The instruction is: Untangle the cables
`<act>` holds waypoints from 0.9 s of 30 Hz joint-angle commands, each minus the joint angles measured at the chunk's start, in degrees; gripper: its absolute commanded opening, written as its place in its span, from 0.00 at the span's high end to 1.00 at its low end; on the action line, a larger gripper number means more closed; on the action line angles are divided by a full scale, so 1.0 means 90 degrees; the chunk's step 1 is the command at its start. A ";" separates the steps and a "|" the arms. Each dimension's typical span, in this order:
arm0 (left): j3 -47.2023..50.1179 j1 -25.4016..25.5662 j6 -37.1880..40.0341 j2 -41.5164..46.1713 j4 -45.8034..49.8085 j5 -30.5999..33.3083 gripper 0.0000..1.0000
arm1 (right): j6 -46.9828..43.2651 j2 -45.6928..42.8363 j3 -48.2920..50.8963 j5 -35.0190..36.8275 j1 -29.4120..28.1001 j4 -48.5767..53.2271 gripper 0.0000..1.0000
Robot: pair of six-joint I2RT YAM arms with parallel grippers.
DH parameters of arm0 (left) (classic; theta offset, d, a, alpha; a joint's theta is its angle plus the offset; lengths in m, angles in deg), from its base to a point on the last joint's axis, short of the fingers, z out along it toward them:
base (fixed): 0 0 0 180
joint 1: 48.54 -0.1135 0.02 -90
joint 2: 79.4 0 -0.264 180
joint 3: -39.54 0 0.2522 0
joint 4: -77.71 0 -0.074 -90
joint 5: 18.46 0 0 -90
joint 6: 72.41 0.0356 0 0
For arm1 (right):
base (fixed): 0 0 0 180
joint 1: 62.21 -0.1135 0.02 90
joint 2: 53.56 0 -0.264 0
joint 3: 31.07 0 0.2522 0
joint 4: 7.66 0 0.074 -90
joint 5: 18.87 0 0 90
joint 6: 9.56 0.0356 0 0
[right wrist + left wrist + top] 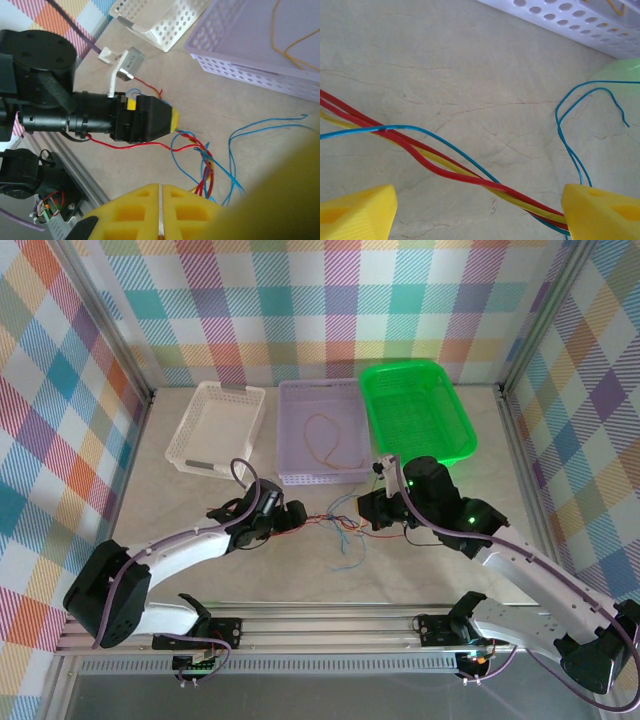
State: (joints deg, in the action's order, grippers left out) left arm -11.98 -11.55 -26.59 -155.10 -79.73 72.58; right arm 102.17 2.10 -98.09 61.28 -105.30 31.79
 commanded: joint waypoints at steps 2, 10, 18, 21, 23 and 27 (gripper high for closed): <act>-0.0316 -0.0047 -0.0469 -0.0240 -0.0055 -0.0106 0.14 | 0.0059 -0.0149 0.0282 -0.0689 0.0032 -0.0647 1.00; -0.0492 -0.0048 -0.0906 -0.0798 -0.0311 -0.0348 0.14 | 0.0240 -0.0263 0.0682 -0.1004 0.0032 -0.1118 1.00; -0.0399 -0.0048 -0.1697 -0.1004 -0.0591 -0.0279 0.16 | 0.0210 -0.0559 0.1034 -0.1505 0.0022 -0.1749 1.00; -0.0365 -0.0048 -0.1944 -0.0971 -0.0792 -0.0170 0.22 | 0.0266 -0.0588 0.1228 -0.1776 0.0022 -0.2095 1.00; -0.0447 -0.0048 -0.1992 -0.1034 -0.0826 -0.0193 0.29 | 0.0316 -0.0585 0.1309 -0.1897 0.0022 -0.2235 1.00; -0.0522 -0.0029 -0.2121 -0.1289 -0.1032 -0.0332 0.42 | 0.0357 -0.0589 0.1397 -0.2012 0.0013 -0.2419 1.00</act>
State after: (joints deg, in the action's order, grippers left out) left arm -15.30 -11.61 -43.68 -164.98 -86.57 69.85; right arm 104.42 -2.62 -85.91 46.36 -105.26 15.11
